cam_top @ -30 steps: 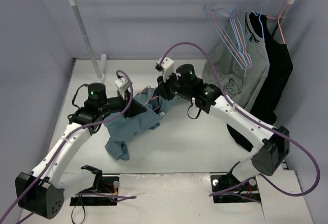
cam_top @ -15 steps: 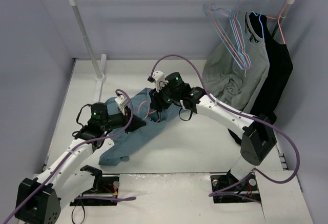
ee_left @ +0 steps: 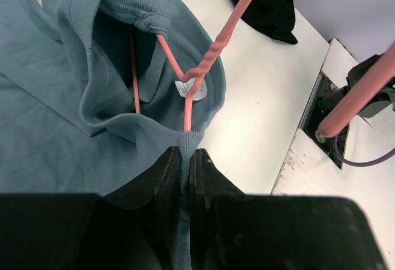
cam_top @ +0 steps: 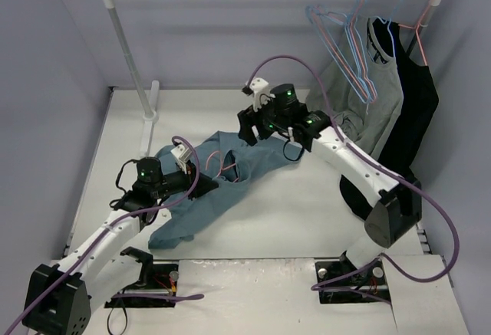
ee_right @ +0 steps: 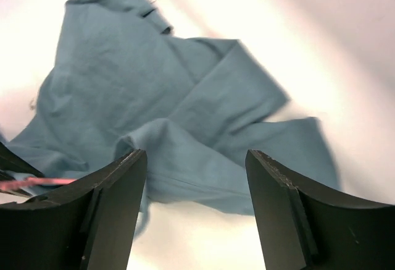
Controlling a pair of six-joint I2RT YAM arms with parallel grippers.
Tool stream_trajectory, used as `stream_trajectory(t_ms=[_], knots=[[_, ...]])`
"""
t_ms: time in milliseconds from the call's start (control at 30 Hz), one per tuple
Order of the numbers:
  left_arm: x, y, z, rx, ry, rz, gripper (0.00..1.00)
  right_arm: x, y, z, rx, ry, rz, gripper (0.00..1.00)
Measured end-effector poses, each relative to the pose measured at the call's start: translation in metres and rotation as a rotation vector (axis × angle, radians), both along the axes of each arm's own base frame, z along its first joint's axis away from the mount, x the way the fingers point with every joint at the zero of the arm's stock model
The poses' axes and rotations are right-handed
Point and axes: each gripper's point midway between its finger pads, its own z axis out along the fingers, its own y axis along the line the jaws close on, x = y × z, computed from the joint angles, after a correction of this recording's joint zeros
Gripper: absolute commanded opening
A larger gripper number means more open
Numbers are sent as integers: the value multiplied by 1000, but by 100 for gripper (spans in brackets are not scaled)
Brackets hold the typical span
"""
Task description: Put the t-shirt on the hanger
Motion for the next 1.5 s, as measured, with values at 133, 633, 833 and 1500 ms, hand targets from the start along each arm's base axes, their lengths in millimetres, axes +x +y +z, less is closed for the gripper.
stream_trajectory(t_ms=[133,633,833,1500], knots=[[0,0,0,0,0,-1,0,11,-37,26,3,-84,-13,59],[5,-4,33,10,-41,-37,0,7,-77,-70,-88,-19,249,65],[6,-5,36,22,-38,-54,0,-10,-51,-74,-66,-64,379,65],[24,0,58,79,-68,-46,0,-72,7,-80,-49,-95,668,0]])
